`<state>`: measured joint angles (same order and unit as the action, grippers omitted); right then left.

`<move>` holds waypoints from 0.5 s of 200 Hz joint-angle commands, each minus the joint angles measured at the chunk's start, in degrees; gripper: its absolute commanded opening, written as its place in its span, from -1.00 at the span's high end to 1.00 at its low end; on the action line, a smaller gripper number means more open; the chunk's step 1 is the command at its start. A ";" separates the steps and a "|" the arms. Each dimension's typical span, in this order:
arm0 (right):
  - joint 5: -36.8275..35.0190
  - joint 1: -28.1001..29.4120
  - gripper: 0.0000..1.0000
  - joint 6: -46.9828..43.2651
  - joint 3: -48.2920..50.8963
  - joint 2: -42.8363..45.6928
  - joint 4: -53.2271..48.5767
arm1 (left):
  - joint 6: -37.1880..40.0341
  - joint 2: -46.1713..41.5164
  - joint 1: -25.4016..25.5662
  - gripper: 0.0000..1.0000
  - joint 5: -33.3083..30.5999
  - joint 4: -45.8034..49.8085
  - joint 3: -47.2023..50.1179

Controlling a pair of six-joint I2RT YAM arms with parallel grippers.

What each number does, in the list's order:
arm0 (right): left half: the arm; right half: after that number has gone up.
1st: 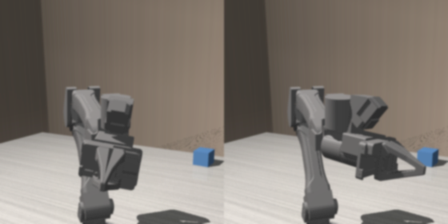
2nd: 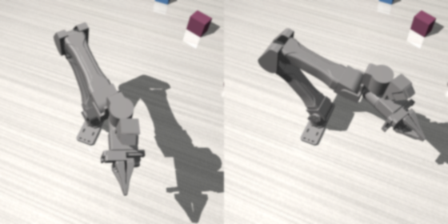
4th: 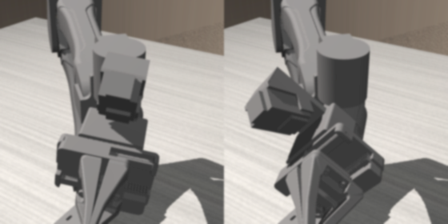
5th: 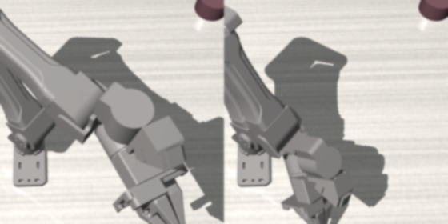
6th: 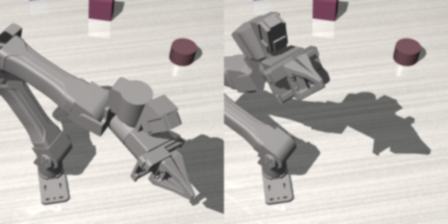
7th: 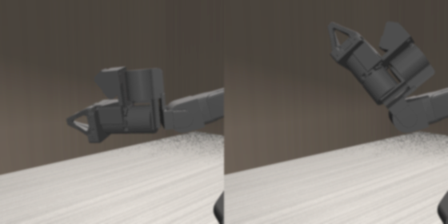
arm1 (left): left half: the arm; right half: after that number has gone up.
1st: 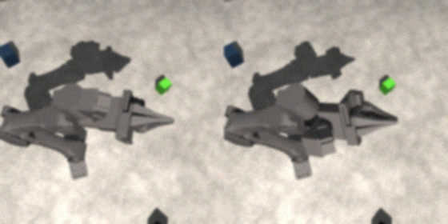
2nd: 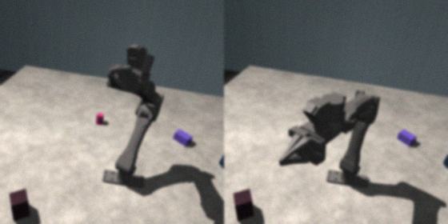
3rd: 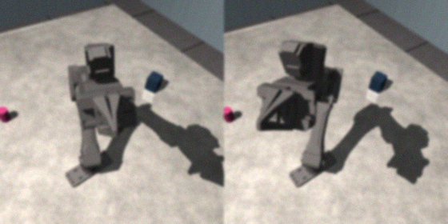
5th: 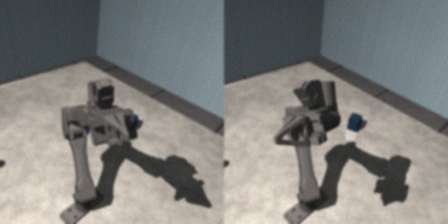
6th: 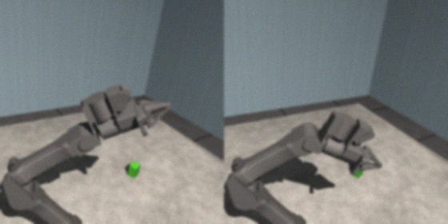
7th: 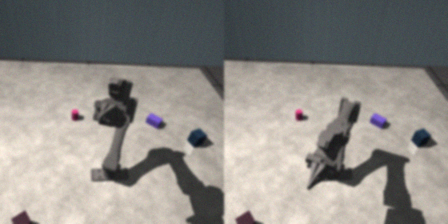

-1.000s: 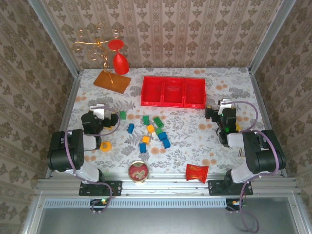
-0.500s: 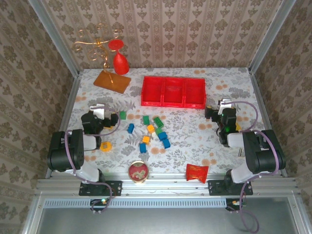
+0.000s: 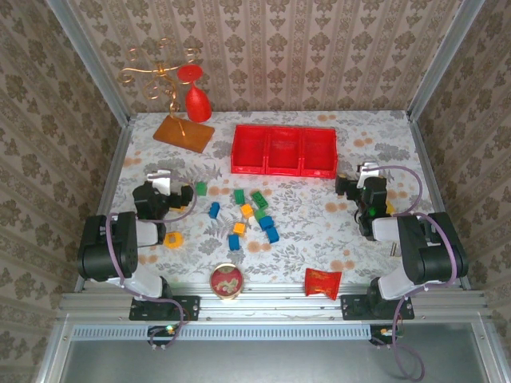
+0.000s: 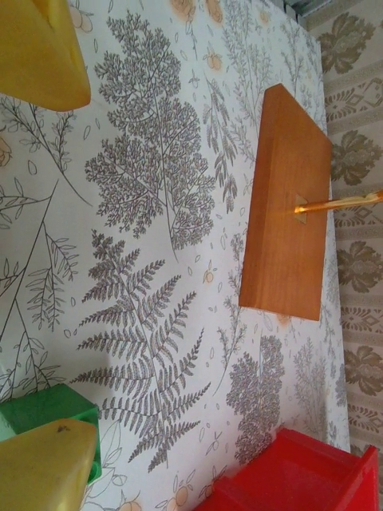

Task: Sort the legos into containers by color
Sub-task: Pick up the lego from the bottom-left of the table.

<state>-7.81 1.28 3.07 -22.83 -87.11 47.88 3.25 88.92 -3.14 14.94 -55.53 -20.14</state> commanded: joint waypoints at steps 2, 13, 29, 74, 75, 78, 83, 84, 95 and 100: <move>-3.04 0.22 -1.00 0.94 -1.25 2.38 -2.64 | -1.13 -4.71 -0.81 -1.00 -1.44 0.49 0.77; -3.60 0.22 -1.00 0.99 -1.18 3.56 -3.49 | -1.35 -7.58 -0.82 -1.00 -2.25 1.88 1.28; -4.51 0.22 -1.00 1.53 -1.62 5.92 -6.44 | -1.90 -12.59 -0.85 -1.00 -4.16 5.65 1.60; -8.97 0.22 -1.00 6.37 -4.89 13.31 -20.24 | -7.48 -27.24 -0.82 -1.00 -7.61 17.77 0.86; -9.06 0.22 -1.00 6.48 -4.87 13.52 -20.48 | -7.69 -27.58 -0.82 -1.00 -7.67 18.11 0.83; -9.25 0.24 -1.00 6.76 -4.93 13.97 -21.03 | -8.23 -28.59 -0.86 -1.00 -7.91 19.07 0.76; -9.51 0.26 -1.00 7.18 -5.02 14.78 -21.98 | -9.10 -30.24 -0.82 -1.00 -8.30 20.72 0.57; -9.55 0.24 -1.00 7.28 -5.03 14.96 -22.10 | -9.33 -30.62 -0.82 -1.00 -8.32 21.12 0.56; -10.14 0.22 -1.00 8.30 -5.37 16.80 -24.85 | -11.62 -34.37 -0.75 -1.00 -9.81 26.23 -0.31; -10.36 0.22 -1.00 8.76 -5.62 17.85 -26.06 | -12.64 -36.07 -0.74 -1.00 -10.65 29.13 -0.92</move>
<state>-14.63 1.28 7.99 -27.09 -72.97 30.26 -3.03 59.11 -3.53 8.16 -38.85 -19.18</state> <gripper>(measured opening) 0.999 0.999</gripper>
